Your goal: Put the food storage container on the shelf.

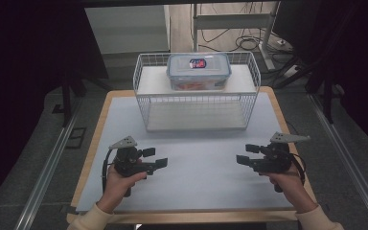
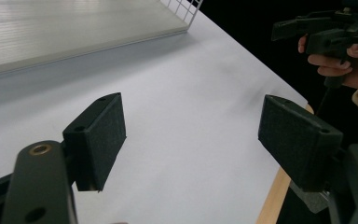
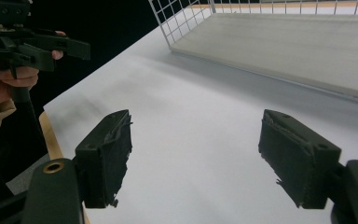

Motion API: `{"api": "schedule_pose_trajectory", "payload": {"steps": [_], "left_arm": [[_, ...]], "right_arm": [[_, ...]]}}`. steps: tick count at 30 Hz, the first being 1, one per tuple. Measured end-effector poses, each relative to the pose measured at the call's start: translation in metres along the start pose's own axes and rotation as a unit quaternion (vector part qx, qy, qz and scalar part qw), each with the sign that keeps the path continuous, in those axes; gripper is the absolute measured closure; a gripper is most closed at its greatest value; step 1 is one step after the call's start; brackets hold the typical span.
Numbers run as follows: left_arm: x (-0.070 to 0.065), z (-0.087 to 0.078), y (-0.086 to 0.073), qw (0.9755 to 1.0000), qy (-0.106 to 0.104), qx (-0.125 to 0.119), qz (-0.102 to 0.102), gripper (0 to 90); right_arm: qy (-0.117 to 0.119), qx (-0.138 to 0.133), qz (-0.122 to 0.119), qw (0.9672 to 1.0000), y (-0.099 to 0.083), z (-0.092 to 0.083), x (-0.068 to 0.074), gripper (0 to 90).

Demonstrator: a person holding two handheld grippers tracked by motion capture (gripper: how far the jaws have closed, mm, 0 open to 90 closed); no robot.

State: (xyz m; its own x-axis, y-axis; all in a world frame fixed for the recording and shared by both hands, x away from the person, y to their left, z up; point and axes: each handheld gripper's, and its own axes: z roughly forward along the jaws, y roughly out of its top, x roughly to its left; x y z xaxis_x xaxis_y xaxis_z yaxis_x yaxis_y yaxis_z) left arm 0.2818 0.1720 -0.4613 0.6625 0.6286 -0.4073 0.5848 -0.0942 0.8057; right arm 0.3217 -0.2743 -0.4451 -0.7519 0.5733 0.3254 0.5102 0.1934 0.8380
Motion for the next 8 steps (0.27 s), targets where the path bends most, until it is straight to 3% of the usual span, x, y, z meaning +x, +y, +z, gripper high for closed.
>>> {"api": "schedule_pose_trajectory", "payload": {"steps": [8], "left_arm": [[0.007, 0.004, -0.005, 0.9999, 0.004, -0.001, -0.015, 22.6]], "right_arm": [[-0.019, 0.017, -0.025, 0.9994, -0.015, 0.001, -0.002, 21.1]]}}
